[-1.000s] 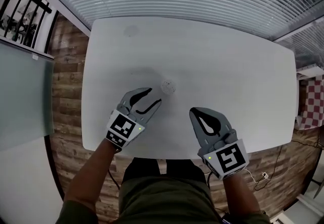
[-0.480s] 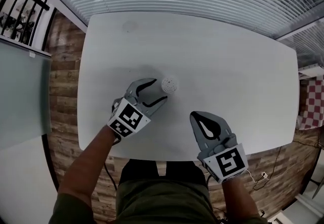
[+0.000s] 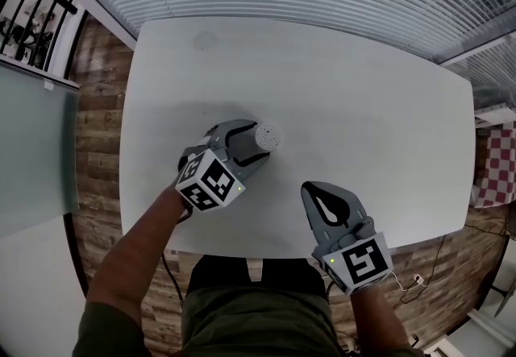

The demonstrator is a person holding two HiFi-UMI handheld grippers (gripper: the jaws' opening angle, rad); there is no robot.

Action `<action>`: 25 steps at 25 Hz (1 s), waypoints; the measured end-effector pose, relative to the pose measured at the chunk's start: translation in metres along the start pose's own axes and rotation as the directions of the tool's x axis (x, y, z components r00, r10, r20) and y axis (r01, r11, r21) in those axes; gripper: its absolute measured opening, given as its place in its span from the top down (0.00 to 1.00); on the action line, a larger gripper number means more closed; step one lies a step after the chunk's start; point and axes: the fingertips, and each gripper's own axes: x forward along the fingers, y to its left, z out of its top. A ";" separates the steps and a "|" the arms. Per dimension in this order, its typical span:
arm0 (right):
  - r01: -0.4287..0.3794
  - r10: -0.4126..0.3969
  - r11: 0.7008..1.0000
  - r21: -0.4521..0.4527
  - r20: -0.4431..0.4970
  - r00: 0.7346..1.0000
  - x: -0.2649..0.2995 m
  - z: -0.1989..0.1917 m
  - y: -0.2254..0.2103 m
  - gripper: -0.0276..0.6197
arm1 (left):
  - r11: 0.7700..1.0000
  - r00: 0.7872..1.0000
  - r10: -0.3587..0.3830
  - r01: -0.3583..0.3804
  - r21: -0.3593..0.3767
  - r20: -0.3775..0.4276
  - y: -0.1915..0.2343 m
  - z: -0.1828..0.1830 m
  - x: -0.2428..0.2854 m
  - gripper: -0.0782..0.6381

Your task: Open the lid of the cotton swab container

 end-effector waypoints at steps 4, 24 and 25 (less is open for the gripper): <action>0.025 -0.025 1.000 0.006 -0.028 0.999 -0.005 -0.006 -0.007 0.94 | 1.000 1.000 0.001 -0.001 0.027 -0.007 -0.001 0.003 0.005 0.53; 0.062 -0.061 0.998 0.020 -0.026 0.998 -0.008 0.000 -0.003 0.94 | 1.000 0.998 -0.003 0.004 -0.028 0.055 -0.002 0.008 -0.001 0.56; 0.063 -0.062 0.998 0.016 -0.026 0.998 -0.008 0.001 -0.003 0.94 | 1.000 0.998 -0.001 0.003 -0.030 0.064 -0.002 0.009 -0.002 0.56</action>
